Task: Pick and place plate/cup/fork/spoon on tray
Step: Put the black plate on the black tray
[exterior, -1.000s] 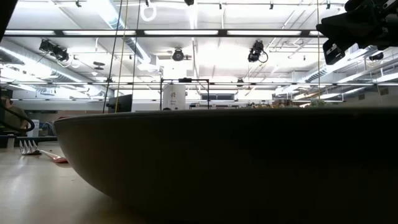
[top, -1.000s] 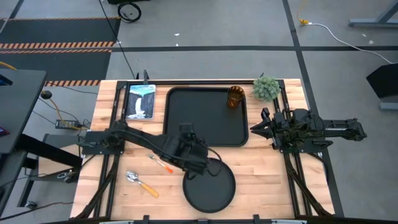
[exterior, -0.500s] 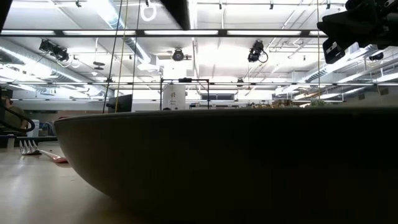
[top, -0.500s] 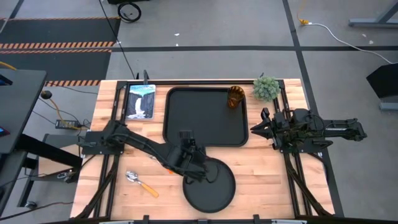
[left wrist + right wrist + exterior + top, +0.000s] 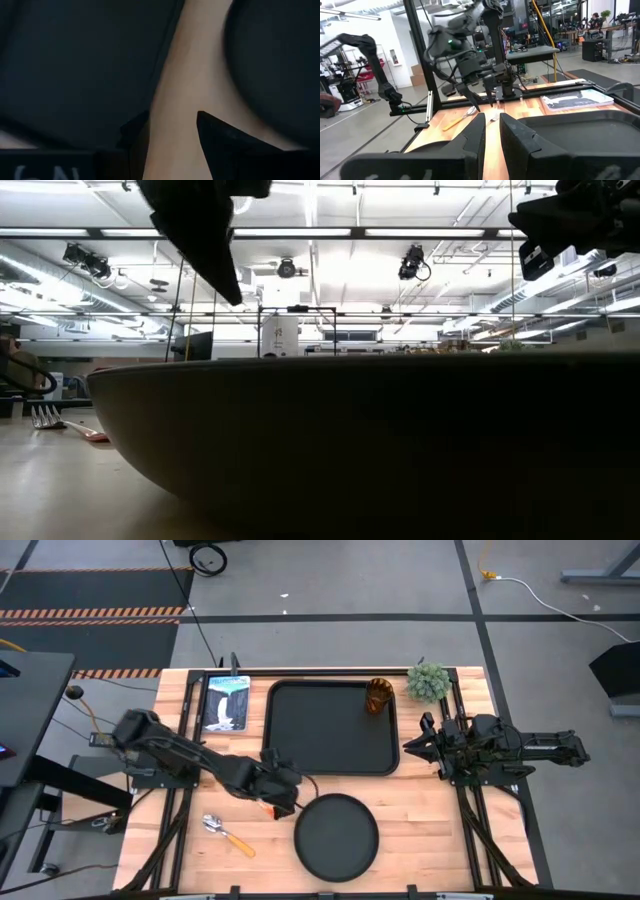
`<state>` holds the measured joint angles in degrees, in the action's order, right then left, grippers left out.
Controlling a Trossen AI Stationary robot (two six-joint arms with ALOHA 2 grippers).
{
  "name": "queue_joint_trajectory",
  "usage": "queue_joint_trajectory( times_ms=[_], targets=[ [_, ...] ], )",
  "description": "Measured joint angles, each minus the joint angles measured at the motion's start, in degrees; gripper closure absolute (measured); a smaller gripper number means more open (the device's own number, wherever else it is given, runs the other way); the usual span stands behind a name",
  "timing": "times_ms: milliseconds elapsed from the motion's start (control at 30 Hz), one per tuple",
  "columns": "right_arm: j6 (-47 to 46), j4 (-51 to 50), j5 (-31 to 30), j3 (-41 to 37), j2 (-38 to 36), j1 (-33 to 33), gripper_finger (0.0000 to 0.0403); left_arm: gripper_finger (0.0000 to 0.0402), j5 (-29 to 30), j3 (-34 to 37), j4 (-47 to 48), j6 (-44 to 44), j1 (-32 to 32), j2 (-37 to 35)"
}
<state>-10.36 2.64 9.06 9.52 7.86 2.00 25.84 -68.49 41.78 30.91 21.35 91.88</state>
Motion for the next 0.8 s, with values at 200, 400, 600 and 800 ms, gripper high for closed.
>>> queue_joint_trajectory(
  times_ms=[200, 400, 600, 800],
  targets=[
    [0.0, 0.1, 0.0, 0.0, 0.0, 0.0, 0.0339, 0.0230, -6.6, 14.4, -18.2, 8.4, -0.2, -8.0],
    [0.0, 0.2, 0.0, 0.0, 0.0, 0.0, 0.0339, 0.0230, -11.0, 22.8, -28.6, 27.2, -0.6, -7.5],
    [0.0, 0.3, 0.0, 0.0, 0.0, 0.0, 0.0339, 0.0230, -12.7, 22.0, -31.1, 36.1, 0.8, -3.3],
    [0.0, 0.3, 0.0, 0.0, 0.0, 0.0, 0.0339, 0.0230, -14.1, 15.5, -26.4, 37.2, 1.3, 1.7]
  ],
)
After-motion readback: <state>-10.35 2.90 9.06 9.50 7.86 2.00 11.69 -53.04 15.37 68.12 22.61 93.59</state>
